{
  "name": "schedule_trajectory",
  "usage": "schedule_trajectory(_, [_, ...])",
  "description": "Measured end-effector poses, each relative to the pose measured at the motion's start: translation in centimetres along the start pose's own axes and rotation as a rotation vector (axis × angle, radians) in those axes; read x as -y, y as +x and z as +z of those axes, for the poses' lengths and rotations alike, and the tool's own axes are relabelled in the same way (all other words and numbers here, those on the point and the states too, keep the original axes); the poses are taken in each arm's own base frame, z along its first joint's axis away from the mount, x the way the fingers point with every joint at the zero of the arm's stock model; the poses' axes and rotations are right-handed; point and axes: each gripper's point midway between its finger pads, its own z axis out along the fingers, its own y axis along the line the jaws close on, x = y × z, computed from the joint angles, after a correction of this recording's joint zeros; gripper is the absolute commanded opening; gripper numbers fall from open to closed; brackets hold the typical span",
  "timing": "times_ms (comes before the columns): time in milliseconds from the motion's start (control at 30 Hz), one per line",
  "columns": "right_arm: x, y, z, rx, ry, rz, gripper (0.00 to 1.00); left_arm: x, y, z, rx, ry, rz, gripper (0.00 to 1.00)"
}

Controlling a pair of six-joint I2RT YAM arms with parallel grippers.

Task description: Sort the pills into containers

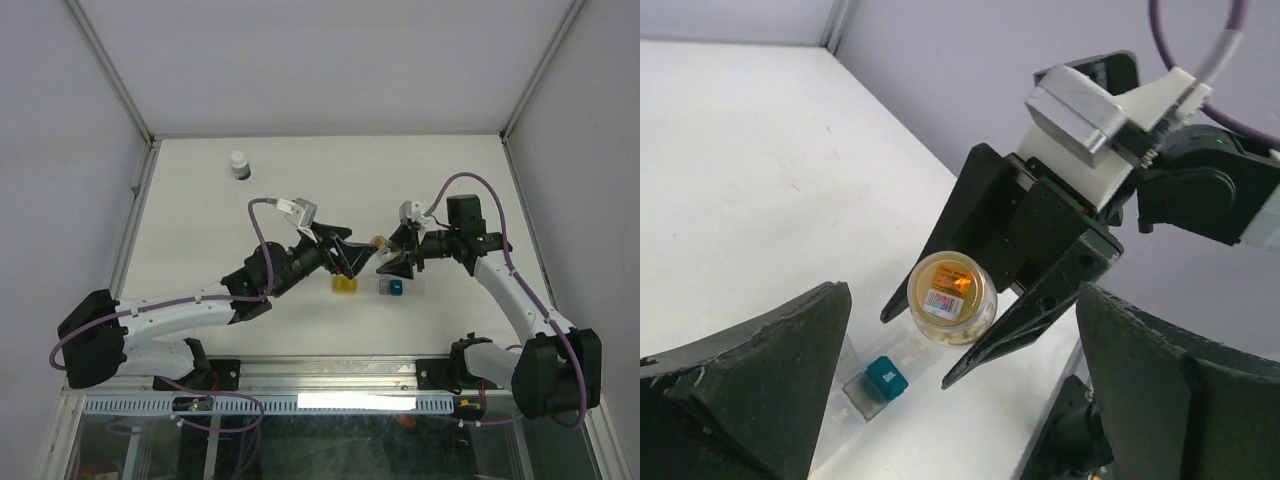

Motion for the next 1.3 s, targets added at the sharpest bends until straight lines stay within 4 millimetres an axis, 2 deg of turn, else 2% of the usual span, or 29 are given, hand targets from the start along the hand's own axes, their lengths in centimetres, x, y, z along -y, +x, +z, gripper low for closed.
schedule_trajectory(67, [-0.1,0.0,0.0,0.0,-0.004,-0.005,0.0,0.4,-0.3,-0.8,0.005,0.044,0.082,0.99])
schedule_trajectory(267, [-0.7,0.2,0.0,0.003,-0.029,-0.025,0.0,1.9,0.4,-2.4,-0.055,0.281,0.442,0.99])
schedule_trajectory(500, [-1.1,0.6,-0.1,-0.003,-0.045,-0.048,0.0,0.2,-0.1,-2.6,-0.074,0.503,0.69,0.99])
schedule_trajectory(600, [-1.3,0.7,-0.1,-0.003,-0.05,-0.053,0.0,-0.6,1.1,-1.9,-0.113,0.561,0.719,0.99])
schedule_trajectory(667, [-1.3,0.7,-0.1,-0.003,-0.053,-0.054,0.0,-0.5,2.2,-1.2,-0.149,0.619,0.723,0.98])
schedule_trajectory(900, [-1.4,0.7,-0.1,-0.001,-0.056,-0.063,0.0,0.5,4.1,0.2,-0.198,0.759,0.708,0.83])
schedule_trajectory(1033, [-1.4,0.7,-0.1,0.001,-0.058,-0.066,0.0,0.2,5.2,0.7,-0.227,0.792,0.685,0.76])
schedule_trajectory(1300, [-1.5,0.7,-0.1,0.001,-0.059,-0.066,0.0,0.3,5.9,1.4,-0.248,0.82,0.646,0.67])
